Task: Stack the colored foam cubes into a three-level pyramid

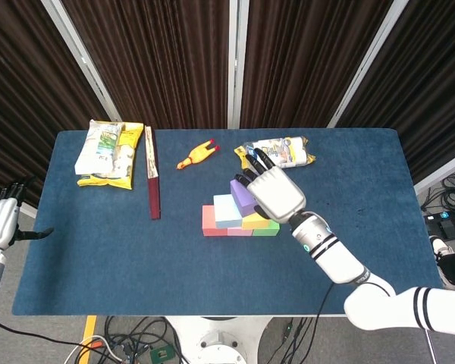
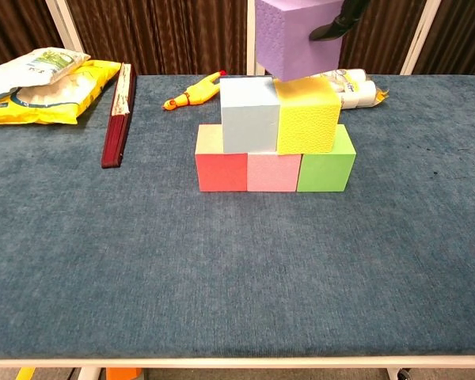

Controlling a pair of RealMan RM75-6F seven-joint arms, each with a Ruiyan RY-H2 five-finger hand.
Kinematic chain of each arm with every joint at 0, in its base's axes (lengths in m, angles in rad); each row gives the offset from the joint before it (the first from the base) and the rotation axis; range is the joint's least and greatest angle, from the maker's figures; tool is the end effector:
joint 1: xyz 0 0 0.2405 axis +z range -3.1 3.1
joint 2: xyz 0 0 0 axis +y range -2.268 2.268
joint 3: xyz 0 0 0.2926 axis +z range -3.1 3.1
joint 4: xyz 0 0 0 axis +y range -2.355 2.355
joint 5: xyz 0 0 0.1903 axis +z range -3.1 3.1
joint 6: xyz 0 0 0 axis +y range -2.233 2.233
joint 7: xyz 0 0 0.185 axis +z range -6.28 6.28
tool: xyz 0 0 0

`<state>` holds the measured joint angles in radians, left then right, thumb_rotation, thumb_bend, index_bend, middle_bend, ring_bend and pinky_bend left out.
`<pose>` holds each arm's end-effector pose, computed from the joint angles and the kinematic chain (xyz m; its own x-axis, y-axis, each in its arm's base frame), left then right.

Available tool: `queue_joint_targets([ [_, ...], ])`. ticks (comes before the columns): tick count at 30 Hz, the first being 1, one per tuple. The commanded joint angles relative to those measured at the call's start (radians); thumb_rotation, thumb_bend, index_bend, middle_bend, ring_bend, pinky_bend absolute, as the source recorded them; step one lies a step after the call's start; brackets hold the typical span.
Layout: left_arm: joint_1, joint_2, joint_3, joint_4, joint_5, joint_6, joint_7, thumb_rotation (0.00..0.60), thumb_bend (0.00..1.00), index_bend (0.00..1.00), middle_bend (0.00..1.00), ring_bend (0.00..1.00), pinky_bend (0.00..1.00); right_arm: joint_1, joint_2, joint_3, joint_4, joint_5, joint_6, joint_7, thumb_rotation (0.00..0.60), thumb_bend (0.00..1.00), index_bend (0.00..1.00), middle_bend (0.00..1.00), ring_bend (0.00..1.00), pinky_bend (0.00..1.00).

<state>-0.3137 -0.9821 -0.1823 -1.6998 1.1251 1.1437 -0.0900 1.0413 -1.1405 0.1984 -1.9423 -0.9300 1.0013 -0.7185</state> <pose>-0.3276 0.3156 0.2226 0.2390 0.1023 0.9656 0.9591 0.1304 -0.2512 -0.0260 -0.4056 0.1063 0.6797 0.0369 0.7325 -0.5802 -0.5840 0.5678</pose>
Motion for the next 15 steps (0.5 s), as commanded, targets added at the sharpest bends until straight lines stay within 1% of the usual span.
queue_joint_targets([
  [1, -0.001, -0.001, 0.000, 0.003, -0.003, -0.004, -0.001, 0.600, 0.07, 0.09, 0.05, 0.00, 0.10, 0.020, -0.038, 0.005, -0.016, 0.045, 0.038, -0.055, 0.600, 0.20, 0.23, 0.41, 0.08, 0.00],
  [6, -0.001, -0.004, 0.002, 0.009, -0.002, -0.007, -0.003, 0.600, 0.06, 0.09, 0.05, 0.00, 0.10, 0.038, -0.072, 0.004, -0.021, 0.094, 0.070, -0.108, 0.600, 0.18, 0.21, 0.41, 0.08, 0.00],
  [15, 0.002, -0.012, 0.006, 0.024, 0.003, -0.010, -0.017, 0.600, 0.06, 0.09, 0.05, 0.00, 0.10, 0.059, -0.119, 0.004, -0.011, 0.138, 0.102, -0.144, 0.600, 0.17, 0.19, 0.39, 0.08, 0.00],
])
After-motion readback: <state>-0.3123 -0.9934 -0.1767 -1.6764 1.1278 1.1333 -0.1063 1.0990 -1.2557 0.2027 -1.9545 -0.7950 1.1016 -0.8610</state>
